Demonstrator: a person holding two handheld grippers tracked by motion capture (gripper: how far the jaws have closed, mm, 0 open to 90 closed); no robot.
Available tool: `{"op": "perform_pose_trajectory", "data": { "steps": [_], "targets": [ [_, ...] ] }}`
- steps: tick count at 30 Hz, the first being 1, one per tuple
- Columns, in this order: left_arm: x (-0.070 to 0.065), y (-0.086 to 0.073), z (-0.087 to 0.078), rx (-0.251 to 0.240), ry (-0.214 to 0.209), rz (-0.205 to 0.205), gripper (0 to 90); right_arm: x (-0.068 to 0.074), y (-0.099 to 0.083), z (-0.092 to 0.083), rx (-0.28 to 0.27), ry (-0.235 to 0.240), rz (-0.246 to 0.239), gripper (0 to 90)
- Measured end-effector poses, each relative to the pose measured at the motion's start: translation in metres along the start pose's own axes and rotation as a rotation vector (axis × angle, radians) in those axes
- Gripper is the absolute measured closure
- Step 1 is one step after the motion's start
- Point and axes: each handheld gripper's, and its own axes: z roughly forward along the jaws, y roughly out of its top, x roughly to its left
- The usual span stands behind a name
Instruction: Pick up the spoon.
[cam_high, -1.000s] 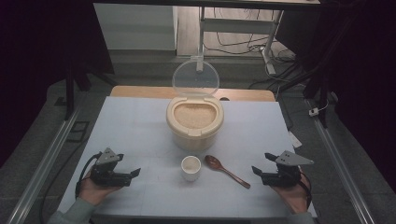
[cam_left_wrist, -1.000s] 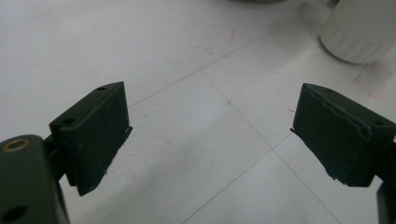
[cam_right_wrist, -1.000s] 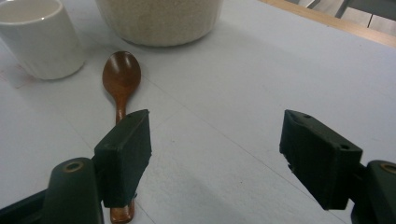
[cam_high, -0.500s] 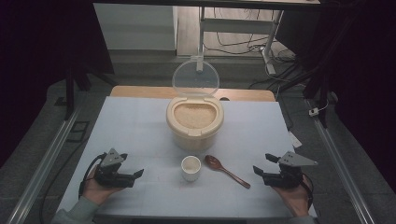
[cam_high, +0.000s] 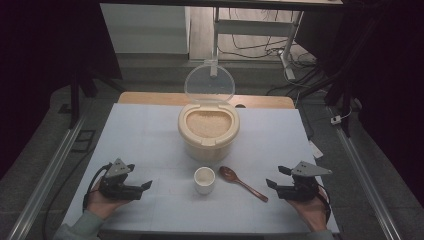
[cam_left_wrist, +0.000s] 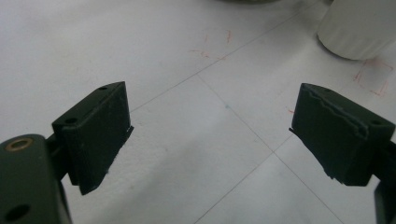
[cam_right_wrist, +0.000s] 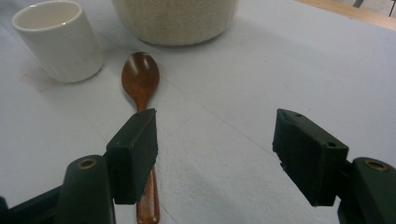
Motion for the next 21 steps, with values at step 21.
{"op": "perform_pose_trajectory", "data": {
  "steps": [21],
  "targets": [
    [-0.002, 0.008, 0.006, 0.000, -0.035, 0.007, 11.8, 0.028, 0.086, 0.022, 0.363, 0.116, -0.085, 32.1]
  ]
}}
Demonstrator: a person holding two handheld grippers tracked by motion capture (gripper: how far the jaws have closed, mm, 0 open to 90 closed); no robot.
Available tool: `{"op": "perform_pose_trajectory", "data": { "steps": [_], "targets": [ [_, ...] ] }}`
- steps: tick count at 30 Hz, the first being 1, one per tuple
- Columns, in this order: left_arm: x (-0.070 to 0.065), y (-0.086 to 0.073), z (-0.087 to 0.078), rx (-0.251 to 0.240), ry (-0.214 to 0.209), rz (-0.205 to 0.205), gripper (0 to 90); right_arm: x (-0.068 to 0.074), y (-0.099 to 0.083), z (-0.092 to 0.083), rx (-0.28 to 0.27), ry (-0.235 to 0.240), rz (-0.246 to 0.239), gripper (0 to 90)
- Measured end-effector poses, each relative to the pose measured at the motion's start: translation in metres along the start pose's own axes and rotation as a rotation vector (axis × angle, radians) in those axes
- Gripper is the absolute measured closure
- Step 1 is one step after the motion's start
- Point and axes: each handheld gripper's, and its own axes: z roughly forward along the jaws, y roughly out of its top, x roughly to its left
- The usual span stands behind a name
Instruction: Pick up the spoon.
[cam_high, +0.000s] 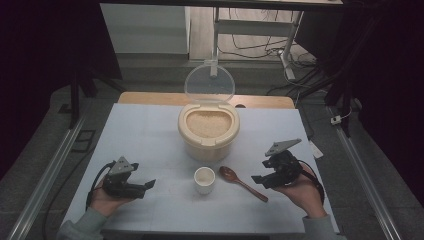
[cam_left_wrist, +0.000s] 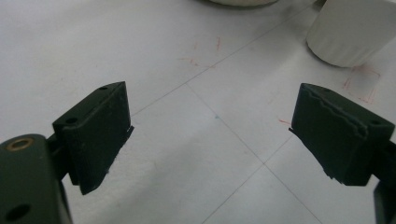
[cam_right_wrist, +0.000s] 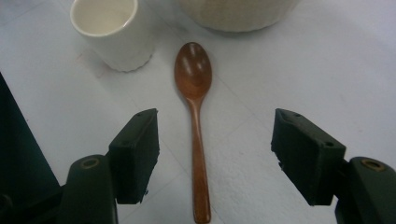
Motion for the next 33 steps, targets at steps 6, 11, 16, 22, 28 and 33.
{"op": "perform_pose_trajectory", "data": {
  "steps": [6, 11, 16, 22, 28, 33],
  "targets": [
    [0.000, 0.000, 0.001, 0.007, -0.002, 0.006, 11.9, -0.001, -0.003, 0.018, 0.062, 0.021, 0.001, 32.3],
    [0.000, 0.000, 0.002, 0.014, -0.003, 0.012, 11.9, 0.000, -0.002, 0.029, 0.095, 0.026, 0.000, 32.7],
    [-0.001, -0.001, 0.002, 0.017, -0.005, 0.016, 11.9, 0.006, 0.000, 0.040, 0.139, 0.029, -0.017, 33.0],
    [-0.001, -0.001, 0.003, 0.025, -0.007, 0.022, 11.9, 0.007, 0.002, 0.050, 0.194, 0.019, -0.022, 34.0],
    [-0.001, -0.002, 0.004, 0.033, -0.004, 0.021, 11.9, 0.005, -0.002, 0.058, 0.227, 0.021, -0.017, 35.7],
    [-0.002, -0.002, 0.005, 0.040, -0.001, 0.029, 11.9, 0.006, -0.004, 0.064, 0.246, 0.022, -0.016, 37.4]
  ]
}}
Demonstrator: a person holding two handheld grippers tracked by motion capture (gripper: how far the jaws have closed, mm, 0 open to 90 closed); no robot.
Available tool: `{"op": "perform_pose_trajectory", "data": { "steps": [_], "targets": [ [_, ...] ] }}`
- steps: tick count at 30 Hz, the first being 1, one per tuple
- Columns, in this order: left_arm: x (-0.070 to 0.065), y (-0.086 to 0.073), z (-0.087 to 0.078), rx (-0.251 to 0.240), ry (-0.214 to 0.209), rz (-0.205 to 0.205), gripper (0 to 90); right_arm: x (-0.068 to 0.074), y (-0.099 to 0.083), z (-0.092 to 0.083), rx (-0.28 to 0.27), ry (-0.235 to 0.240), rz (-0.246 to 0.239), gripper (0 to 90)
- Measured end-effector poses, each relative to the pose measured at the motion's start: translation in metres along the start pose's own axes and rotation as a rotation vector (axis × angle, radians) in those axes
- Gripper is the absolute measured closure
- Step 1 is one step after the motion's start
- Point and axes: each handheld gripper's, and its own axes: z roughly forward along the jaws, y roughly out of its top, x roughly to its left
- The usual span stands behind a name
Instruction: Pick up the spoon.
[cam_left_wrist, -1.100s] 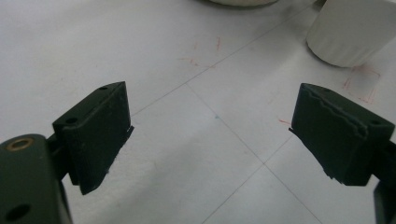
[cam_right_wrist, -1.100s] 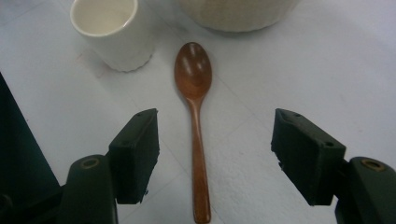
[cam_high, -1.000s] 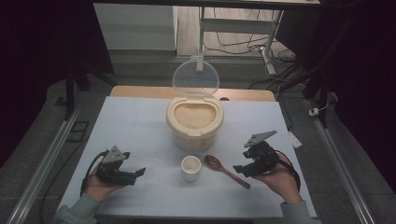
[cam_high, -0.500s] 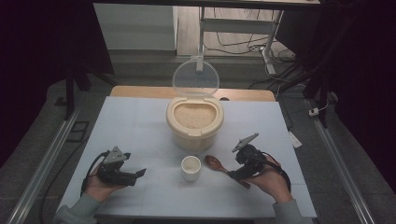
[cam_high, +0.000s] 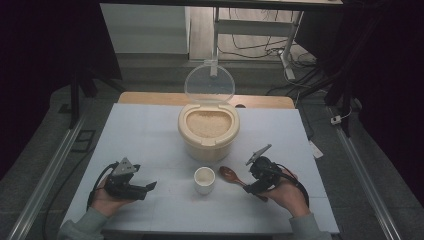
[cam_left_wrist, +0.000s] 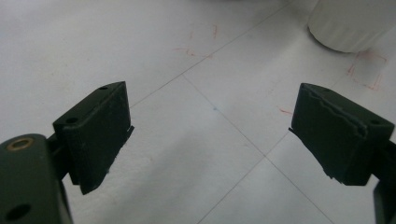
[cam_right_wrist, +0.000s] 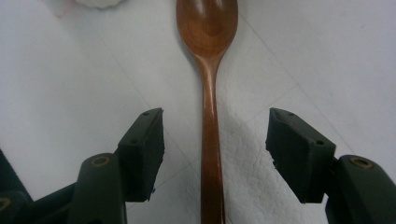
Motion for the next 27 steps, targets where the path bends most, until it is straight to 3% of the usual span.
{"op": "perform_pose_trajectory", "data": {
  "steps": [14, 24, 27],
  "targets": [
    [0.000, -0.001, 0.001, 0.009, -0.001, 0.006, 11.8, 0.000, -0.014, 0.018, 0.114, -0.014, 0.008, 51.9],
    [0.000, -0.001, 0.002, 0.012, 0.001, 0.008, 11.8, 0.005, -0.007, 0.022, 0.153, -0.051, -0.032, 66.1],
    [-0.001, -0.001, 0.002, 0.017, -0.001, 0.013, 11.8, 0.009, -0.004, 0.023, 0.168, -0.056, -0.053, 75.0]
  ]
}}
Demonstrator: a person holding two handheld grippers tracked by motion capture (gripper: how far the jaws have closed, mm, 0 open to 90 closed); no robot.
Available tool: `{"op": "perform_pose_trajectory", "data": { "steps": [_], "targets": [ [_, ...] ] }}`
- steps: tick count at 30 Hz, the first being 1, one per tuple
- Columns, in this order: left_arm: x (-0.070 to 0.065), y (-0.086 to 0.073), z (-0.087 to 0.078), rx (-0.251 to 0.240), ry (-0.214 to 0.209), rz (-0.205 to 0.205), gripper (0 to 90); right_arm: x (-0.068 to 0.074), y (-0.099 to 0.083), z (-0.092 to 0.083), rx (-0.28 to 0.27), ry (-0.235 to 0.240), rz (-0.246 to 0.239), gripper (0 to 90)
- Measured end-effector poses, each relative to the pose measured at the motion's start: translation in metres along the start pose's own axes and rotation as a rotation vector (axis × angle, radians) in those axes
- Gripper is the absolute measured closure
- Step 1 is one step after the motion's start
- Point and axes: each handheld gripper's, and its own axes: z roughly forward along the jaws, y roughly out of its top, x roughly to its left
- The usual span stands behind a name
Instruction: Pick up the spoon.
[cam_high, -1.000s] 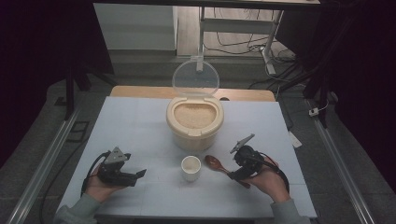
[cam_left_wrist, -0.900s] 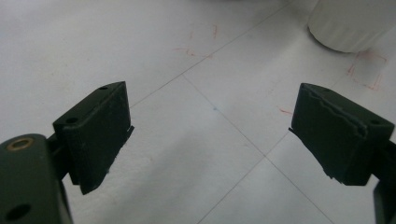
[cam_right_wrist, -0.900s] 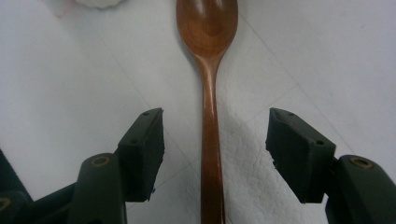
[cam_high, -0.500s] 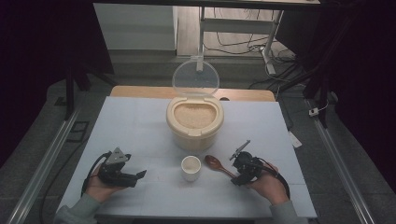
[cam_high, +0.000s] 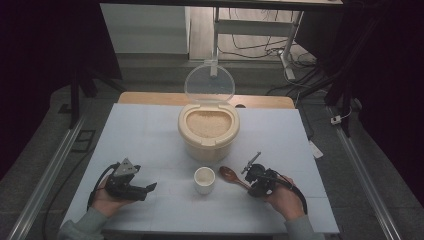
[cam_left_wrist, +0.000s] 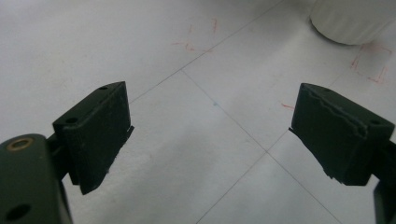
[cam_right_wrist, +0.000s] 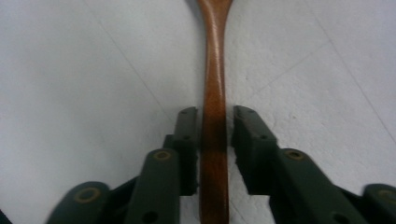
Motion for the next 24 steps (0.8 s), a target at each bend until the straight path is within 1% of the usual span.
{"op": "perform_pose_trajectory", "data": {
  "steps": [2, 3, 4, 11, 14, 17, 18, 19, 22, 23, 24],
  "targets": [
    [0.000, 0.000, 0.000, 0.001, 0.000, 0.001, 11.8, 0.000, 0.000, 0.000, 0.004, 0.003, -0.001, 75.9],
    [0.000, 0.000, 0.000, 0.002, 0.000, 0.000, 11.8, 0.000, 0.001, 0.000, 0.002, 0.002, 0.009, 77.8],
    [0.000, 0.000, 0.000, 0.002, 0.000, 0.000, 11.8, 0.000, 0.001, 0.000, 0.008, 0.013, 0.023, 78.1],
    [0.000, -0.001, 0.001, 0.006, 0.002, 0.003, 11.8, -0.001, 0.000, -0.002, 0.001, 0.013, 0.028, 78.6],
    [0.001, -0.001, 0.001, 0.007, 0.002, 0.003, 11.8, -0.002, -0.001, -0.002, -0.013, 0.021, 0.027, 78.6],
    [0.001, -0.001, 0.001, 0.008, 0.001, 0.001, 11.8, -0.006, -0.004, -0.004, -0.029, 0.034, 0.043, 78.6],
    [0.001, -0.001, 0.001, 0.009, 0.002, 0.002, 11.8, -0.008, -0.006, -0.006, -0.057, 0.050, 0.059, 78.6],
    [0.001, -0.001, 0.001, 0.009, 0.001, 0.002, 11.8, -0.008, -0.006, -0.006, -0.057, 0.050, 0.059, 78.6],
    [0.000, -0.001, 0.001, 0.011, 0.002, 0.005, 11.8, -0.011, -0.010, -0.012, -0.093, 0.067, 0.070, 78.6],
    [0.000, -0.001, 0.001, 0.013, 0.001, 0.006, 11.8, -0.013, -0.013, -0.017, -0.110, 0.074, 0.078, 78.6],
    [0.000, -0.002, 0.001, 0.013, 0.002, 0.007, 11.8, -0.013, -0.013, -0.017, -0.110, 0.074, 0.078, 78.6]
  ]
}}
